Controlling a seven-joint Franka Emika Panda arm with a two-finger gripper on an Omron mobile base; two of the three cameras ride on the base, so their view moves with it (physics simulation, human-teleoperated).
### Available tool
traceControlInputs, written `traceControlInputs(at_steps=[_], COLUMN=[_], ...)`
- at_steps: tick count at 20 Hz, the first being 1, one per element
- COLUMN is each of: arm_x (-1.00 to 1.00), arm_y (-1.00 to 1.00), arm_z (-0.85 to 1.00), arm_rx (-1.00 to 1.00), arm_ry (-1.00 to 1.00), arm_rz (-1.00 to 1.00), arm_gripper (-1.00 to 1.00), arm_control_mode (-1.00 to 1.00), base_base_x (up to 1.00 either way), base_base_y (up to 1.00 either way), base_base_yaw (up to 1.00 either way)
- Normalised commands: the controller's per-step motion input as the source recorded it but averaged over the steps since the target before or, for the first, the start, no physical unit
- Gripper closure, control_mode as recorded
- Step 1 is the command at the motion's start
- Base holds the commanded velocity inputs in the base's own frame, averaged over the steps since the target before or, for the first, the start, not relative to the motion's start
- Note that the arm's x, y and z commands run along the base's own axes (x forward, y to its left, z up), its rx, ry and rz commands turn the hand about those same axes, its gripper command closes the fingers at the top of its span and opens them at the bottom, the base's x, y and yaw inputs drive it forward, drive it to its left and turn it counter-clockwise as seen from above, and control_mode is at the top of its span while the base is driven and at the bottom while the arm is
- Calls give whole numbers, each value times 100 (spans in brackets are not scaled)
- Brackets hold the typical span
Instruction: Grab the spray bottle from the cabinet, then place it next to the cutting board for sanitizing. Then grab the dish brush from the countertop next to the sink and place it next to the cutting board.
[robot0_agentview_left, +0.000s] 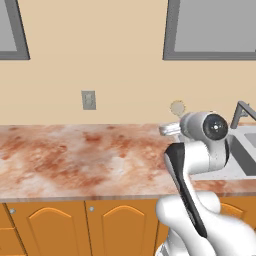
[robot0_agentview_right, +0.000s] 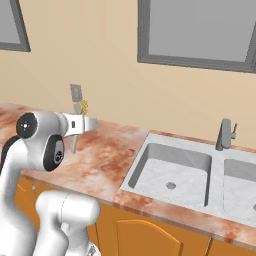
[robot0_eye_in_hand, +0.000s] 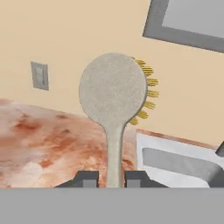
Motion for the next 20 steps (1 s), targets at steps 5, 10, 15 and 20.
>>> traceControlInputs(at_steps=[5,10,15,20], arm_x=[-52,-74,-74,-61], arm_y=[0,0,-5,-3], arm_z=[92,73,48,23], arm_rx=[0,1,0,0], arm_ry=[-31,-14,-20,-16], arm_rz=[-3,-1,0,0], arm_gripper=[100,100,100,100], arm_control_mode=[-100,-100,-100,-100], base_base_x=[0,0,0,0], base_base_y=[0,0,0,0], base_base_yaw=[0,0,0,0])
